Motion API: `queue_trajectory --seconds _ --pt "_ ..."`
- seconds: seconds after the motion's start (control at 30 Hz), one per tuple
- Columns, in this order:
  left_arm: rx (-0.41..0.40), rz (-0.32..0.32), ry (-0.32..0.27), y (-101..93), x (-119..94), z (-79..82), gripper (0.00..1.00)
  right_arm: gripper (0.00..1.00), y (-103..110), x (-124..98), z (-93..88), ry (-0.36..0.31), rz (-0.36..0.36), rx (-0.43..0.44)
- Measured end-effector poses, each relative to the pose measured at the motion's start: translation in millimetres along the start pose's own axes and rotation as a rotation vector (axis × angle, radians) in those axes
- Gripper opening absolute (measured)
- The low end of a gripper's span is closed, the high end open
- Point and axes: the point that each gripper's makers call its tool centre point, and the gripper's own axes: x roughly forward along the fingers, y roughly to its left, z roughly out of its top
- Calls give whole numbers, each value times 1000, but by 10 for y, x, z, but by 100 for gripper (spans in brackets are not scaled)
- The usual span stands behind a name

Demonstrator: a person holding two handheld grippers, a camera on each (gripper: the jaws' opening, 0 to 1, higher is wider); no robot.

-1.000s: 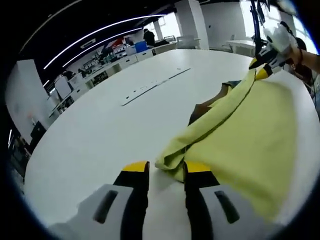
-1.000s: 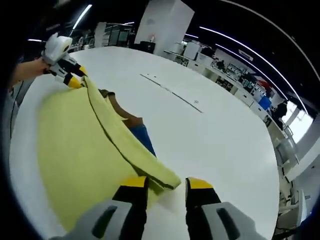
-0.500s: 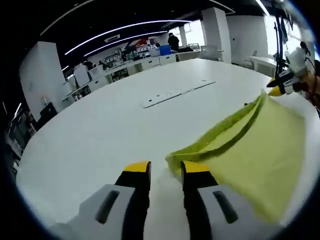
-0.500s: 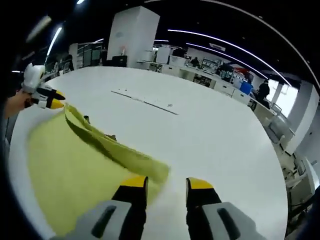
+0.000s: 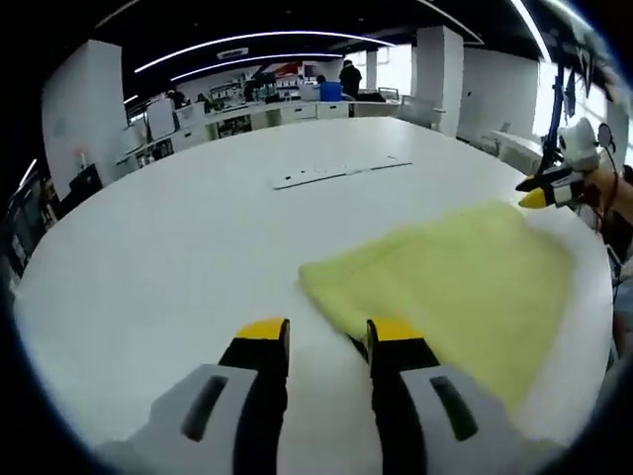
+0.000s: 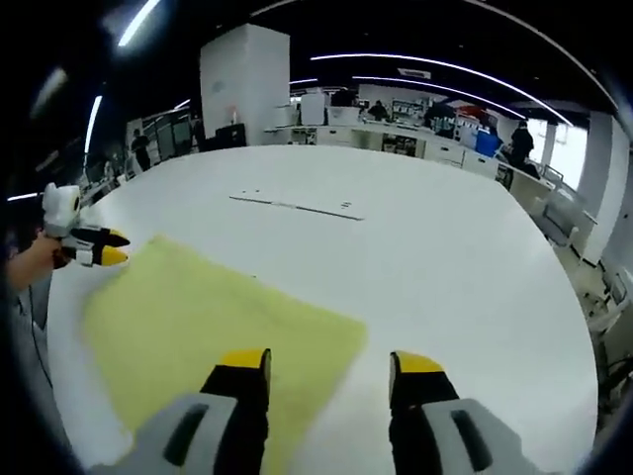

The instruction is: Fold the garment on the visible template until the final outline fits inside the template.

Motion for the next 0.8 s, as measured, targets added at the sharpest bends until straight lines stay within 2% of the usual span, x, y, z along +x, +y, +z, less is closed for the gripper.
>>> queue_trajectory --seconds 0.27,0.43,0.57,0.8 --pt "11 -25 19 -122 -119 -127 28 48 140 -163 -140 50 33 18" --pt "-25 -53 49 -204 -178 -249 27 47 244 -232 -215 69 59 44" --pt "-58 -74 74 -275 -235 -366 23 47 301 -277 -284 84 73 55" --pt "-87 -101 91 -360 -280 -434 15 46 364 -387 -415 109 94 57"
